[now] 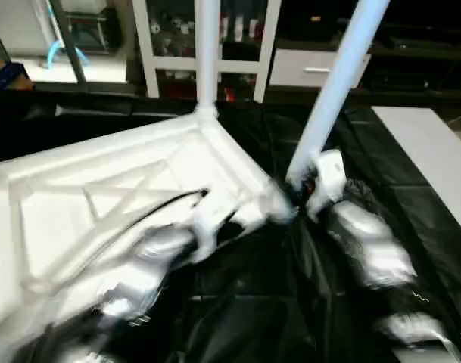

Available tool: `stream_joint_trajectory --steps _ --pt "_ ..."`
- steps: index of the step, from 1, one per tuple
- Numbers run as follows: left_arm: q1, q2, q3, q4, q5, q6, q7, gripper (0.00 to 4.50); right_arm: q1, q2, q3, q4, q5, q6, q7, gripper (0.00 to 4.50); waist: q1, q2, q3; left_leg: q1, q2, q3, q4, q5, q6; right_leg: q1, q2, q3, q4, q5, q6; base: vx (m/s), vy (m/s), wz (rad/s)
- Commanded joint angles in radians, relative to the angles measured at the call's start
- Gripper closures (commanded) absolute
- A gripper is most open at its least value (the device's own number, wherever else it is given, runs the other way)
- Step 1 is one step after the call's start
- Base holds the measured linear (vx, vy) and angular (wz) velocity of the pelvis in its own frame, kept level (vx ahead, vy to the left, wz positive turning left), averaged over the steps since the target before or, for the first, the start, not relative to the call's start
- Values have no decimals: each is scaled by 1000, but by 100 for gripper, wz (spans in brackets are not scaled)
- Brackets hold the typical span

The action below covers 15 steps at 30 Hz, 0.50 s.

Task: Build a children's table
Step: Rotate leg to tighten

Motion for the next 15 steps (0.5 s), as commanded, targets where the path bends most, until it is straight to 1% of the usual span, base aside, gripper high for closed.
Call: stream_joint_trajectory --steps 1,2,3,4,5,6,7,8,9,10,11,12,13,14,15 --pt "-68 -59 24 14 10 6 103 450 -19 41 -27 134 4 -12 -131 262 -3 3 -73 35 -3 3 -48 11 -2 39 -44 20 -58 360 -211 0 0 0" --pt "-88 -84 23 35 13 -5 128 450 -49 59 -20 177 -8 -30 -158 262 -3 1 -74 34 -4 2 -46 26 4 42 -42 19 -56 406 -205 0 0 0" --pt "-108 -101 14 58 24 -24 146 450 -83 78 -11 225 -19 -56 -178 262 -2 -4 -74 32 -7 3 -44 33 13 45 -40 19 -55 434 -198 0 0 0" --pt "-119 -108 7 72 34 -39 155 450 -103 90 -7 253 -26 -72 -187 262 -1 -3 -75 31 -6 2 -44 27 15 45 -43 18 -54 435 -198 0 0 0" --pt "-127 -110 2 80 44 -51 161 450 -126 106 -17 281 -19 -96 -179 262 -2 -6 -74 31 -6 2 -45 15 20 45 -43 17 -56 423 -192 0 0 0" --pt "-128 -109 2 82 50 -54 165 450 -141 116 -29 297 -13 -113 -172 262 -1 -4 -74 29 -6 2 -45 10 27 47 -44 18 -55 426 -189 0 0 0" --pt "-124 -99 6 77 56 -59 166 450 -159 126 -42 310 -4 -139 -140 262 0 -10 -73 29 -5 3 -44 11 34 47 -44 18 -55 432 -186 0 0 0" --pt "-122 -94 7 76 58 -61 165 450 -164 128 -44 314 -1 -150 -125 262 0 -7 -75 28 -4 1 -43 15 42 49 -46 17 -52 442 -185 0 0 0" --pt "-109 -65 12 64 62 -60 156 450 -164 122 -24 295 -4 -197 -41 262 1 -9 -77 26 -5 2 -41 26 52 49 -44 16 -49 465 -184 0 0 0" --pt "-98 -42 13 57 64 -65 143 450 -152 112 -2 265 -5 -219 27 262 2 -8 -78 25 -5 1 -40 38 57 50 -44 15 -46 484 -182 0 0 0" --pt "-74 14 4 41 66 -83 96 450 -119 90 37 199 4 -238 148 262 3 -8 -81 23 -5 0 -36 75 68 50 -40 13 -40 539 -181 0 0 0" --pt "-72 20 2 39 66 -83 91 450 -115 89 39 191 9 -236 161 227 6 -7 -85 23 -5 0 -29 111 79 52 -36 11 -33 603 -176 0 0 0" --pt "-57 53 -5 25 59 -95 50 450 -86 71 54 139 26 -234 215 227 4 -8 -86 21 -6 -1 -28 134 85 51 -33 11 -29 634 -175 0 0 0" --pt "-57 53 -5 25 59 -95 50 450 -86 71 54 139 26 -234 215 206 6 -5 -85 24 -5 1 -25 152 91 45 -30 8 -28 661 -174 0 0 0" --pt "-43 75 -8 9 48 -103 14 450 -57 50 67 86 42 -220 253 189 5 -7 -82 22 -6 2 -30 131 87 46 -34 8 -31 642 -179 0 0 0"
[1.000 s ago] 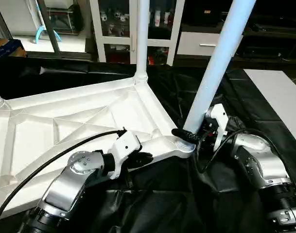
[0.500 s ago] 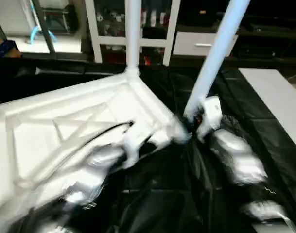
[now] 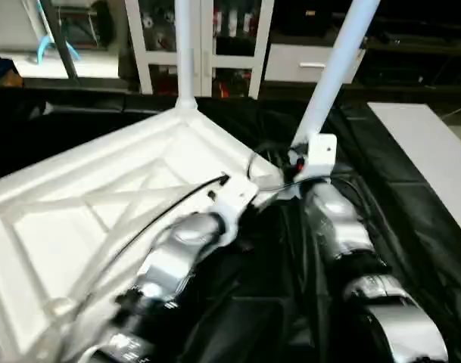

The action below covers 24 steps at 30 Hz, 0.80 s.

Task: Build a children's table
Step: Rotate leg to tighten

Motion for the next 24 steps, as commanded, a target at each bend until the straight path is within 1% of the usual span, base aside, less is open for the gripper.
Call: stream_joint_trajectory --steps 1,2,3,4,5,6,7,8,9,10,11,12,14,15,16,17,18,19,20,21,22,24 --pt "-16 16 28 -5 14 -29 -1 450 21 28 91 -108 44 -7 146 189 7 5 -85 41 -3 2 -32 121 76 57 -35 11 -31 625 -187 0 0 0" --pt "-12 21 27 -11 10 -32 -12 450 29 22 92 -124 49 0 154 185 6 3 -85 42 -1 3 -33 106 76 56 -36 12 -33 615 -189 0 0 0" --pt "7 40 27 -45 -18 -44 -69 450 71 -9 99 -211 83 45 203 180 6 4 -81 43 0 2 -37 85 70 56 -36 12 -39 581 -191 0 0 0" --pt "20 54 32 -77 -46 -45 -102 450 105 -30 92 -281 111 78 235 171 7 10 -80 43 1 0 -39 73 62 57 -37 12 -38 561 -191 0 0 0" --pt "29 67 35 -108 -77 -39 -132 450 136 -50 88 -342 127 104 265 145 6 9 -79 45 3 0 -41 60 52 56 -37 13 -41 540 -190 0 0 0" --pt "33 73 35 -120 -90 -35 -144 408 149 -58 86 -364 131 114 280 138 6 9 -78 46 5 1 -43 43 45 52 -38 13 -43 517 -197 0 0 0" --pt "37 77 42 -134 -105 -20 -151 408 168 -69 88 -398 139 135 298 138 6 10 -77 46 4 2 -44 34 42 52 -38 13 -44 501 -201 0 0 0" --pt "40 81 47 -149 -122 -3 -165 397 186 -79 88 -428 144 148 307 134 5 15 -77 47 5 1 -46 20 29 51 -39 13 -48 469 -210 0 0 0" --pt "45 93 51 -176 -146 26 -189 391 228 -109 96 -494 159 183 330 112 6 14 -75 47 6 1 -48 12 17 53 -39 14 -49 455 -213 0 0 0" --pt "45 93 51 -176 -146 26 -189 391 228 -109 96 -494 159 183 330 112 6 14 -74 48 6 0 -49 8 17 52 -40 14 -50 449 -216 0 0 0" --pt "44 101 48 -182 -152 31 -204 378 242 -120 97 -512 156 189 330 102 4 16 -71 45 5 1 -51 -16 14 52 -41 15 -53 418 -218 0 0 0" --pt "43 108 44 -184 -155 33 -216 361 253 -129 96 -526 159 198 334 95 0 14 -69 46 4 1 -54 -42 9 51 -43 16 -58 374 -217 0 0 0" --pt "38 111 43 -173 -147 23 -221 359 275 -151 100 -560 166 221 343 91 0 17 -66 49 5 1 -56 -63 5 50 -43 19 -65 332 -212 0 0 0" --pt "33 109 40 -161 -140 16 -223 348 290 -164 99 -586 169 240 348 68 -1 17 -64 49 5 1 -58 -81 -1 49 -43 19 -68 297 -210 0 0 0" --pt "30 107 38 -153 -133 9 -220 334 294 -169 98 -595 174 249 352 61 0 19 -63 50 6 1 -59 -94 -6 48 -45 20 -70 278 -209 0 0 0" --pt "20 108 27 -135 -116 -4 -217 323 300 -178 92 -608 178 262 358 58 -2 22 -58 54 7 0 -64 -132 -15 45 -46 21 -76 220 -210 0 0 0" --pt "17 110 22 -132 -113 -6 -218 317 301 -181 90 -612 178 267 359 58 -3 20 -55 56 7 0 -68 -174 -27 45 -47 22 -82 151 -210 0 0 0" --pt "12 116 13 -130 -108 -4 -211 317 304 -190 86 -628 174 282 362 58 -3 20 -55 57 8 -1 -69 -180 -31 47 -49 22 -84 131 -208 0 0 0" --pt "12 116 13 -130 -108 -4 -211 317 304 -190 86 -628 174 282 362 58 -3 21 -57 57 8 -2 -70 -179 -37 47 -49 23 -84 120 -205 0 0 0" --pt "11 126 6 -134 -109 5 -211 313 306 -198 85 -639 172 292 363 58 -2 24 -59 57 8 -3 -68 -166 -40 47 -49 24 -83 135 -207 0 0 0" --pt "11 127 5 -135 -109 6 -212 280 306 -198 85 -639 172 292 364 58 -2 24 -58 56 8 -3 -69 -160 -41 46 -49 23 -82 143 -208 0 0 0" --pt "12 138 1 -136 -103 7 -214 275 305 -203 86 -640 171 292 367 58 -3 24 -60 55 6 -3 -67 -144 -38 47 -47 23 -79 175 -210 0 0 0"
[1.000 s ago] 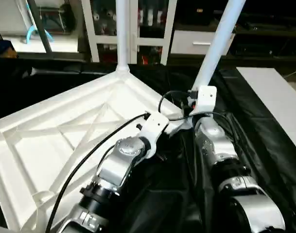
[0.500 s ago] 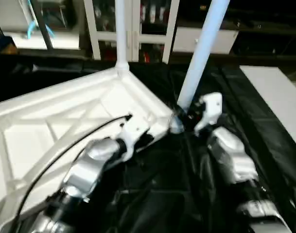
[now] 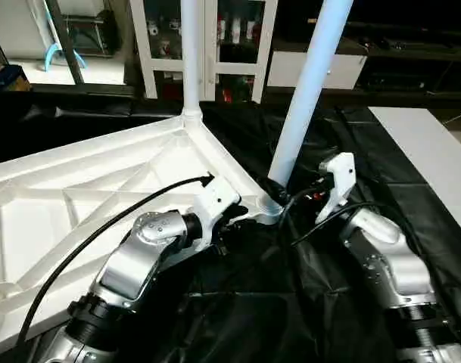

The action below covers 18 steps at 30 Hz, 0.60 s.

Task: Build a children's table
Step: Rotate leg to tighten

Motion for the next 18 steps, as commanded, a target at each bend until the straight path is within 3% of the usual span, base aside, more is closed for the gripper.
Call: stream_joint_trajectory --steps 1,6,14,18 --pt "-13 19 -19 -6 19 4 -13 275 3 -13 -11 -23 0 14 7 58 -1 11 -62 34 2 -2 -67 -133 -27 30 -45 20 -78 191 -204 0 0 0" --pt "1 65 -53 55 82 -26 -8 275 18 -34 5 -51 5 38 29 58 -1 13 -63 34 0 -2 -65 -108 -14 31 -44 20 -75 231 -198 0 0 0" --pt "34 105 -88 59 90 23 -33 275 26 -58 -5 -50 11 44 49 58 -2 13 -60 34 2 -2 -69 -146 -23 28 -46 20 -79 180 -210 0 0 0" --pt "30 92 -66 63 66 21 -43 315 20 -85 -12 -44 12 44 76 58 0 13 -61 33 2 -1 -67 -141 -17 29 -47 22 -82 166 -209 0 0 0"
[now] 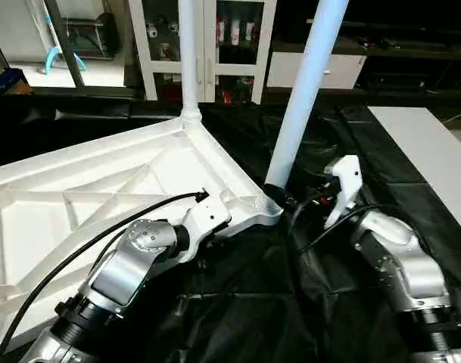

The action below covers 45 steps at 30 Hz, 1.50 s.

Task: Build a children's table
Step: Rotate leg to tighten

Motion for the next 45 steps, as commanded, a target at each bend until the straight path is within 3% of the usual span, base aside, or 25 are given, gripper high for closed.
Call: stream_joint_trajectory --steps 1,8,9,11,14,18,19,22,23,25,38,45 --pt "12 4 -2 14 -8 14 -16 338 -7 -24 -9 -12 2 6 38 58 -1 6 -57 32 2 -1 -65 -133 -13 29 -46 21 -80 179 -208 0 0 0" --pt "25 21 -13 -7 -22 30 -44 389 -54 -87 13 92 -31 -42 138 58 0 1 -61 28 -1 2 -58 -93 15 34 -46 20 -75 237 -225 0 0 0" --pt "29 23 -16 -14 -25 34 -49 399 -63 -90 17 110 -34 -53 149 58 0 -5 -62 27 -2 3 -57 -79 29 35 -45 19 -73 254 -231 0 0 0" --pt "37 26 -19 -27 -31 42 -61 411 -77 -89 24 142 -41 -70 160 58 2 0 -63 28 0 3 -55 -63 39 34 -45 19 -71 267 -233 0 0 0" --pt "49 36 -32 -46 -37 52 -79 444 -103 -79 33 190 -48 -92 182 58 1 -3 -64 26 0 3 -54 -52 50 34 -45 17 -68 277 -244 0 0 0" --pt "60 46 -49 -66 -41 61 -94 448 -140 -62 49 256 -55 -121 225 58 0 0 -62 28 1 4 -55 -72 53 31 -45 16 -71 243 -252 0 0 0" --pt "60 46 -49 -66 -41 61 -94 450 -140 -62 49 256 -55 -121 225 94 1 1 -61 30 3 5 -56 -79 50 30 -45 17 -73 228 -252 0 0 0" --pt "62 46 -45 -70 -39 65 -92 450 -147 -60 51 267 -47 -120 250 100 4 0 -62 30 3 4 -56 -71 49 31 -44 16 -71 237 -248 0 0 0" --pt "65 47 -43 -75 -39 68 -92 450 -149 -60 51 271 -46 -122 258 116 4 -11 -61 29 2 5 -57 -68 51 33 -44 16 -72 236 -246 0 0 0" --pt "68 50 -41 -80 -40 70 -90 450 -149 -61 49 277 -43 -125 271 139 6 -5 -62 29 3 4 -57 -64 52 31 -46 16 -71 230 -245 0 0 0" --pt "71 63 -41 -85 -42 77 -97 450 -135 -61 39 302 -56 -150 278 249 5 -2 -63 28 1 4 -56 -53 55 32 -44 16 -69 262 -245 0 0 0" --pt "73 63 -42 -91 -47 85 -96 450 -129 -56 42 313 -61 -150 268 264 5 -3 -62 29 2 4 -56 -62 51 32 -44 16 -70 245 -247 0 0 0"
